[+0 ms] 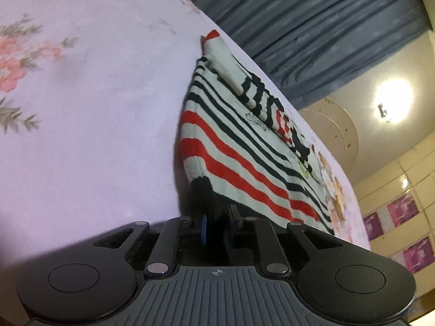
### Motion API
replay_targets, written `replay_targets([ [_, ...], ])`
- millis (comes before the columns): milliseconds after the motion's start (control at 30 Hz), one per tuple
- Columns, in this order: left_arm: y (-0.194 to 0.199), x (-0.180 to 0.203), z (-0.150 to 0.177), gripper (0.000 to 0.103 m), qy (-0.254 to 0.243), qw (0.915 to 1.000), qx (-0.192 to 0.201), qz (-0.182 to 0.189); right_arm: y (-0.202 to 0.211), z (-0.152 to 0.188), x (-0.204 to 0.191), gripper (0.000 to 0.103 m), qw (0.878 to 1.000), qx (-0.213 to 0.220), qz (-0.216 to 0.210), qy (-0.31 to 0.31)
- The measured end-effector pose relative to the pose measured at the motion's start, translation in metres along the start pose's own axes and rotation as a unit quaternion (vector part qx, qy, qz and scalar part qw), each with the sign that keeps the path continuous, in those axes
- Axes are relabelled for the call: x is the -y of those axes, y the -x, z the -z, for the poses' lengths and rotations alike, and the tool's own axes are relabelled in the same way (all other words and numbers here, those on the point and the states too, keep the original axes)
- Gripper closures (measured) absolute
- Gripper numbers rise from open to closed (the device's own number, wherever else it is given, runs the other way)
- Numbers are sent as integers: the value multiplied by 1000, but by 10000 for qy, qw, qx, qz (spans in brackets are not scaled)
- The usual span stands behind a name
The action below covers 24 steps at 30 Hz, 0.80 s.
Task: Fold small clothes
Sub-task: 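Lift the hem with both tools and fold it over toward the collar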
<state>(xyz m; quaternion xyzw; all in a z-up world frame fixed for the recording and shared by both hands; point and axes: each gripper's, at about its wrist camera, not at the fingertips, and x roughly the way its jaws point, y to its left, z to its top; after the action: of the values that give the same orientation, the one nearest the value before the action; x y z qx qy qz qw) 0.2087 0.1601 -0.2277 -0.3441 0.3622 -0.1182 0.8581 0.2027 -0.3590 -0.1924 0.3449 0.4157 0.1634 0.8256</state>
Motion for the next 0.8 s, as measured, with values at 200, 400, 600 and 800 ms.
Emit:
replay_targets([
  [200,13,12,5,96,-207,9995,193,141,0,3,-4,98,9997,15,28,245],
  [400,11,10,2,96,-260,9986,79,-462,2,4,-8,99,9973,85,507,523],
  [600,26,35,-27,96,-132,9969,780,52,28,-40,-34,99,9952,854,-79,468],
  [800,-21,61,-119,96,-130,9932,1049,491,11,-121,-67,99,9870,1342,-46,889],
])
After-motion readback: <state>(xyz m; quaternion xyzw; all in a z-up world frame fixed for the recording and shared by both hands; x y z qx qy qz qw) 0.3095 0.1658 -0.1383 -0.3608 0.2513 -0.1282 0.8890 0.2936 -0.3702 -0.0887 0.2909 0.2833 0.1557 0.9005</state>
